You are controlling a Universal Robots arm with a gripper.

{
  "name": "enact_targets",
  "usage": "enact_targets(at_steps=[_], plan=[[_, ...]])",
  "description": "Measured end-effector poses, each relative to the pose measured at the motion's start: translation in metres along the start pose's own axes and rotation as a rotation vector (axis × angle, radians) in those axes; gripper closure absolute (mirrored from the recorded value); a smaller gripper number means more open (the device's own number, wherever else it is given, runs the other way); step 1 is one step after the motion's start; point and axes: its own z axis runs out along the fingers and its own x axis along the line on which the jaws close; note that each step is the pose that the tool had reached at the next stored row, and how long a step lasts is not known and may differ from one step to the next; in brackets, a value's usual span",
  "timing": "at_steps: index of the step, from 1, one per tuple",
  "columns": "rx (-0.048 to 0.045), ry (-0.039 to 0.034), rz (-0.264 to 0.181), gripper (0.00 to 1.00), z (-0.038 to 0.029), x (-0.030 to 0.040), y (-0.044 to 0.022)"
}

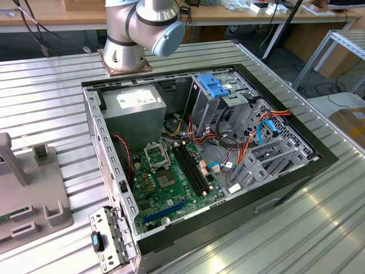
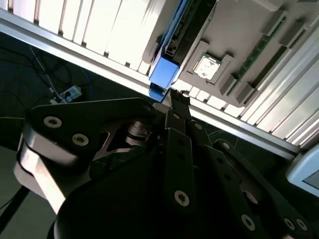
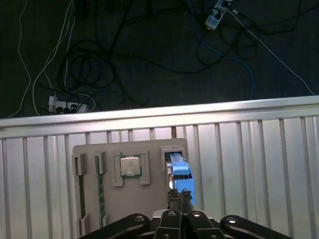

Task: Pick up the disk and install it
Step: 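Pick up the disk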

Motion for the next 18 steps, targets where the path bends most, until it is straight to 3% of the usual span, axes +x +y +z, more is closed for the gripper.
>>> enact_targets(at_steps=[2, 3, 8, 12, 16, 18], plan=[[0.0218, -0.0010, -0.013, 0.89, 0.0003, 0.0000, 0.0000], [0.0274, -0.0014, -0.016, 0.89, 0.0003, 0.0001, 0.0000], [0.0289, -0.0016, -0.016, 0.89, 0.0016, -0.0015, 0.0003], [0.0294, -0.0015, -0.018, 0.89, 0.0035, -0.0095, 0.0007], [0.0295, -0.0016, -0.019, 0.89, 0.0112, -0.0108, 0.0009], [0.0291, -0.0013, -0.019, 0.89, 0.0115, -0.0108, 0.0010]])
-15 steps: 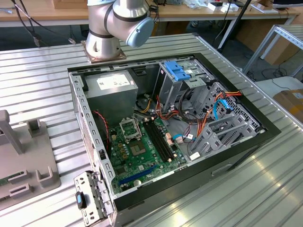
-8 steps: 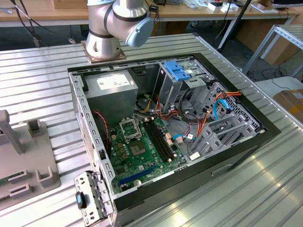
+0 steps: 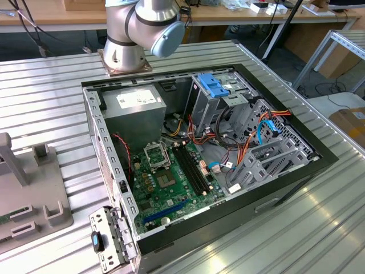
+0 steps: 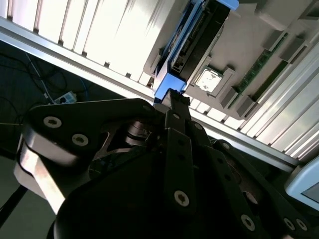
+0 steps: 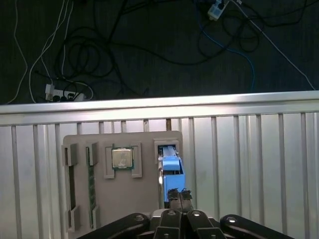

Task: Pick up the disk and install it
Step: 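Pick up the disk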

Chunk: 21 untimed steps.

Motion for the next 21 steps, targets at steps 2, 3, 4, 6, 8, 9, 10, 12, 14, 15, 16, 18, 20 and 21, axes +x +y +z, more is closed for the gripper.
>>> enact_targets(at_steps=[2, 3, 4, 6, 8, 9, 10, 12, 14, 15, 16, 18, 20, 21], plan=[[0.0007, -0.0003, 0.000, 0.89, 0.0020, 0.0001, 0.0003], [0.0004, -0.0002, 0.000, 0.89, 0.0031, 0.0002, 0.0005], [0.0004, -0.0002, 0.000, 0.89, 0.0041, 0.0005, 0.0007], [0.0004, -0.0002, 0.000, 0.89, 0.0063, 0.0026, 0.0015], [0.0004, -0.0002, 0.000, 0.89, 0.0068, 0.0027, 0.0017], [0.0004, -0.0001, 0.000, 0.89, 0.0068, 0.0027, 0.0017], [0.0003, -0.0001, 0.000, 0.89, 0.0068, 0.0027, 0.0017], [0.0003, -0.0002, 0.000, 0.89, 0.0068, 0.0028, 0.0017], [0.0003, -0.0001, 0.000, 0.89, 0.0069, 0.0028, 0.0017], [0.0004, -0.0002, -0.001, 0.89, 0.0069, 0.0028, 0.0017], [0.0004, -0.0002, -0.001, 0.89, 0.0069, 0.0028, 0.0017], [0.0004, -0.0002, 0.000, 0.76, 0.0070, 0.0028, 0.0017], [0.0003, -0.0002, -0.001, 0.58, 0.0070, 0.0028, 0.0017], [0.0003, -0.0002, -0.001, 0.52, 0.0070, 0.0028, 0.0017]])
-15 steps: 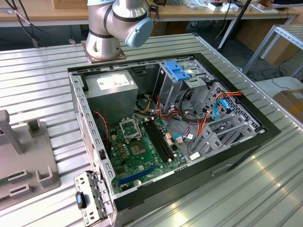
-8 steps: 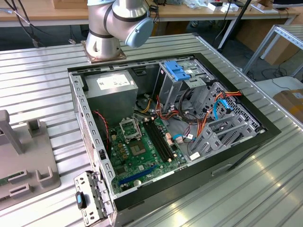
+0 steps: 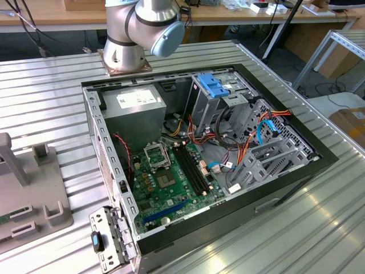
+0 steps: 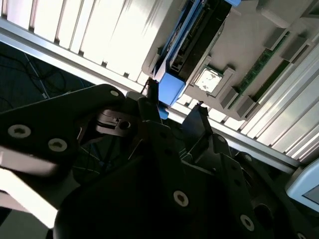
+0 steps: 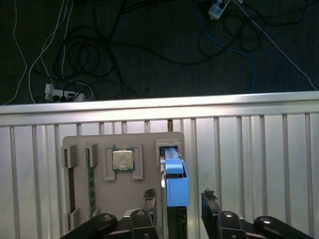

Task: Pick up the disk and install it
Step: 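Pick up the disk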

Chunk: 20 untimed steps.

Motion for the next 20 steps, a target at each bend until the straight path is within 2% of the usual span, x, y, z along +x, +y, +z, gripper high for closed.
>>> enact_targets(at_steps=[2, 3, 12, 20], plan=[[0.0000, 0.0000, 0.000, 0.52, 0.0001, 0.0000, 0.0000], [0.0000, 0.0000, 0.000, 0.46, 0.0001, 0.0000, 0.0000], [0.0001, 0.0000, 0.000, 0.46, 0.0004, 0.0000, 0.0000], [0.0000, 0.0000, 0.000, 0.46, 0.0038, 0.0000, 0.0001]])
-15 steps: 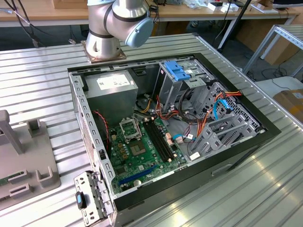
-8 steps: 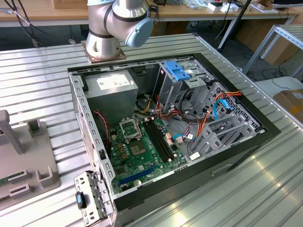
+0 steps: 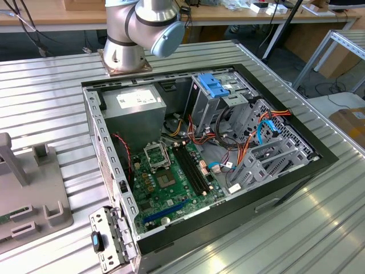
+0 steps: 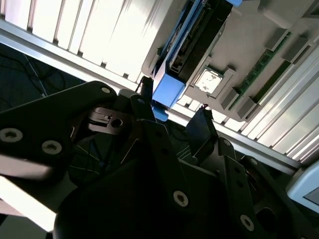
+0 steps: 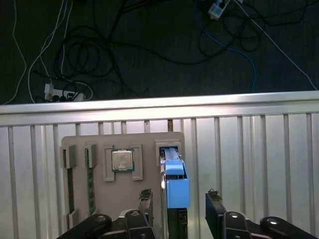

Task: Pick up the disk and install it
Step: 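Pick up the disk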

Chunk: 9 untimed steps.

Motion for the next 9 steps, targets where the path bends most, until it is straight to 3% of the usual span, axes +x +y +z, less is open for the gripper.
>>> enact_targets(at_steps=[9], plan=[[0.0000, 0.0000, 0.000, 0.46, 0.0013, 0.0000, 0.0000]])
